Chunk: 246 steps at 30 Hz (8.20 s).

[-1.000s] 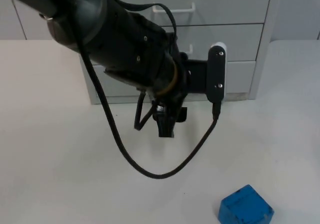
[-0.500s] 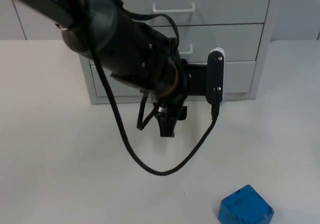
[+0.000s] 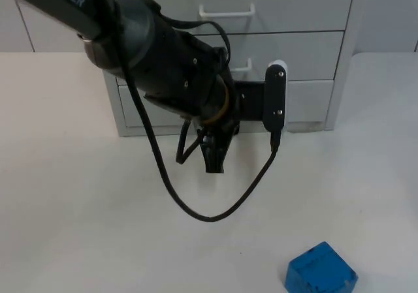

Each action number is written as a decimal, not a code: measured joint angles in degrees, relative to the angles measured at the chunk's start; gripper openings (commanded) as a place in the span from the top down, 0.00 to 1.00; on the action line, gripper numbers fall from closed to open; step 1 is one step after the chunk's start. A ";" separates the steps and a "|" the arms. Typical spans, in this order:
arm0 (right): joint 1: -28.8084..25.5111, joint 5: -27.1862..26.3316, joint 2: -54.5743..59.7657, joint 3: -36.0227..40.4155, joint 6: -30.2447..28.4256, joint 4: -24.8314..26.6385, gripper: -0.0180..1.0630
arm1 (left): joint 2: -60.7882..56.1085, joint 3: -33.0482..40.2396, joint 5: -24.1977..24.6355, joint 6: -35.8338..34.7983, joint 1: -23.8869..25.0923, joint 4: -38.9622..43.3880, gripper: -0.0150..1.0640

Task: Open the drawer with the left hand, place the block into the drawer with the right hand, then close the drawer with the left hand.

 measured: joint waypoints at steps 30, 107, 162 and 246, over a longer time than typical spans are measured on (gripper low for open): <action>0.00 -0.34 0.00 0.00 0.00 0.00 0.01 | -6.04 4.05 16.45 42.40 -10.27 -58.78 0.99; 0.00 -0.34 0.00 0.00 0.11 0.67 0.01 | -20.12 6.72 29.85 50.17 -7.71 -87.26 0.46; 0.00 -0.45 0.00 0.00 -0.01 4.15 0.01 | -60.31 32.00 31.21 12.62 31.29 -80.21 0.01; 50.13 -24.75 48.11 -4.42 43.65 -20.98 0.98 | -76.62 39.12 35.26 12.59 31.29 -82.57 0.01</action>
